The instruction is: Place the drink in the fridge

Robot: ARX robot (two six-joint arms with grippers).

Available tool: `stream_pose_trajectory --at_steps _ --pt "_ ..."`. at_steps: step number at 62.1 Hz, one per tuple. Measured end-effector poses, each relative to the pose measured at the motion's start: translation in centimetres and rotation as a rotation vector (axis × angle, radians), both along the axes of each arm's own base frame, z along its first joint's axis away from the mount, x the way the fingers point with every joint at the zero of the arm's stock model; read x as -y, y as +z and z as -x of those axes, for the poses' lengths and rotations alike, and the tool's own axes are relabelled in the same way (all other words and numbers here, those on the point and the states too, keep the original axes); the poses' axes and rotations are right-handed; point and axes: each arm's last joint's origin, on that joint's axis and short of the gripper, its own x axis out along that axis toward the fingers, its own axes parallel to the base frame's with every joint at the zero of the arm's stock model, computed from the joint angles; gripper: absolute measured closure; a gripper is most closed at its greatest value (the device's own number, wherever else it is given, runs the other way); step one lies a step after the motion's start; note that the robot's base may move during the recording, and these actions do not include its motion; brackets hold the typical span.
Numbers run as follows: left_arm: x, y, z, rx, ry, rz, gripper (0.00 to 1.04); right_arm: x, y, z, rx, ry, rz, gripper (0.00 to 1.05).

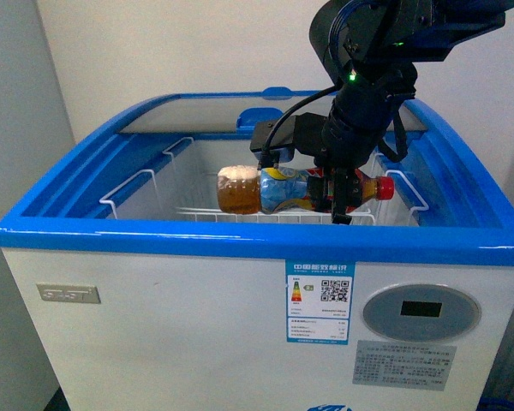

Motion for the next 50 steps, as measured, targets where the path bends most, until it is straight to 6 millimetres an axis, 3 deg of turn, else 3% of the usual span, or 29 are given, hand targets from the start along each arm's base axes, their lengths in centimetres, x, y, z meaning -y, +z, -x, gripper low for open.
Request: stream_pose_trajectory --at_steps 21,33,40,50 --pt "0.0 0.1 0.9 0.003 0.0 0.0 1.02 -0.3 -1.4 -0.6 0.024 0.003 -0.015 0.64" --pt "0.0 0.1 1.3 0.003 0.0 0.0 1.02 -0.3 -1.3 -0.1 0.009 0.013 -0.035 0.29" --pt "0.0 0.0 1.5 0.003 0.0 0.0 1.02 0.2 2.1 0.7 0.065 -0.015 -0.108 0.08" --pt "0.0 -0.4 2.3 -0.031 0.001 0.0 1.02 1.7 8.6 3.4 0.207 -0.117 -0.264 0.08"
